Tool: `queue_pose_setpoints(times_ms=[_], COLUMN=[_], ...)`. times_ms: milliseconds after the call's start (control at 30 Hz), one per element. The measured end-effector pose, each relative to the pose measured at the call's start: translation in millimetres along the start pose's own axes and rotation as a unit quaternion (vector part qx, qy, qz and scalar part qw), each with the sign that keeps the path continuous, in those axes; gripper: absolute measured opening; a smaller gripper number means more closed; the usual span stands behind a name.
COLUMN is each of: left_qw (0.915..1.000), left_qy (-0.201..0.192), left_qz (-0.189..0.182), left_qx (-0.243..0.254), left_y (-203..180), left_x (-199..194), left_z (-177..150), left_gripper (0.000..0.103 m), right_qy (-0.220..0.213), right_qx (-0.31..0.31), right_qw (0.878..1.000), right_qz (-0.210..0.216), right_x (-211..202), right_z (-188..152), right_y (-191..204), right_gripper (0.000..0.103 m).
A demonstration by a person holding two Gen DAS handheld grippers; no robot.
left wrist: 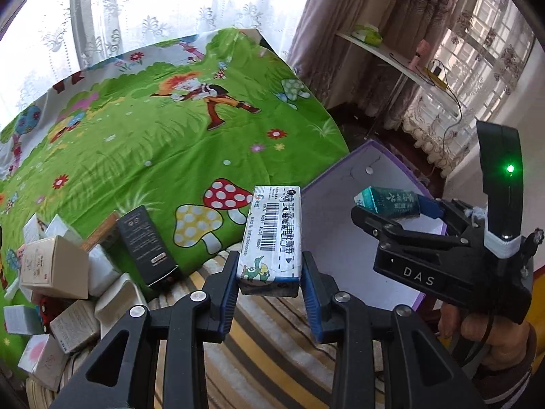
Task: Organize rigid objects
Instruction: 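Carry both boxes into the purple box and open both tools to release them, then move both open tools back to the pile of boxes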
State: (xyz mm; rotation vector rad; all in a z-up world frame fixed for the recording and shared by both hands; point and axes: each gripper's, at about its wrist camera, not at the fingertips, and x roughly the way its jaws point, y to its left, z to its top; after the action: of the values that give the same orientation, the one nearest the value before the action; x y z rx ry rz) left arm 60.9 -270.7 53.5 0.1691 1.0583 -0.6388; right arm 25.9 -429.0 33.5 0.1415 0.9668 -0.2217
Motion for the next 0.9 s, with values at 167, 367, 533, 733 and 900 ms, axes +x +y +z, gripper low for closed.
queue_pose_setpoints(times_ms=[167,367,533,733,900], left_qw=[0.9996,0.9985,0.9959,0.9959,0.9972], left_qy=[0.019,0.026,0.044,0.044,0.024], left_qz=[-0.004,-0.028,-0.051,-0.057,-0.062], left_qx=[0.022,0.039,0.060,0.055,0.034], left_y=[-15,-33,-43,-46,-33], left_x=[18,37,51,50,36], left_z=[10,12,11,9,8], left_gripper=[0.036,0.036,0.036,0.051,0.059], right_qy=[0.002,0.007,-0.004,0.021,-0.005], right_qx=[0.006,0.021,0.030,0.047,0.044], right_qw=[1.000,1.000,0.999,0.999,0.999], right_qz=[-0.013,-0.019,-0.022,-0.002,-0.003], right_x=[0,3,1,10,4], right_z=[-3,-11,-14,-20,-16], right_y=[-17,-31,-37,-42,-36], right_gripper=[0.078,0.078,0.079,0.079,0.091])
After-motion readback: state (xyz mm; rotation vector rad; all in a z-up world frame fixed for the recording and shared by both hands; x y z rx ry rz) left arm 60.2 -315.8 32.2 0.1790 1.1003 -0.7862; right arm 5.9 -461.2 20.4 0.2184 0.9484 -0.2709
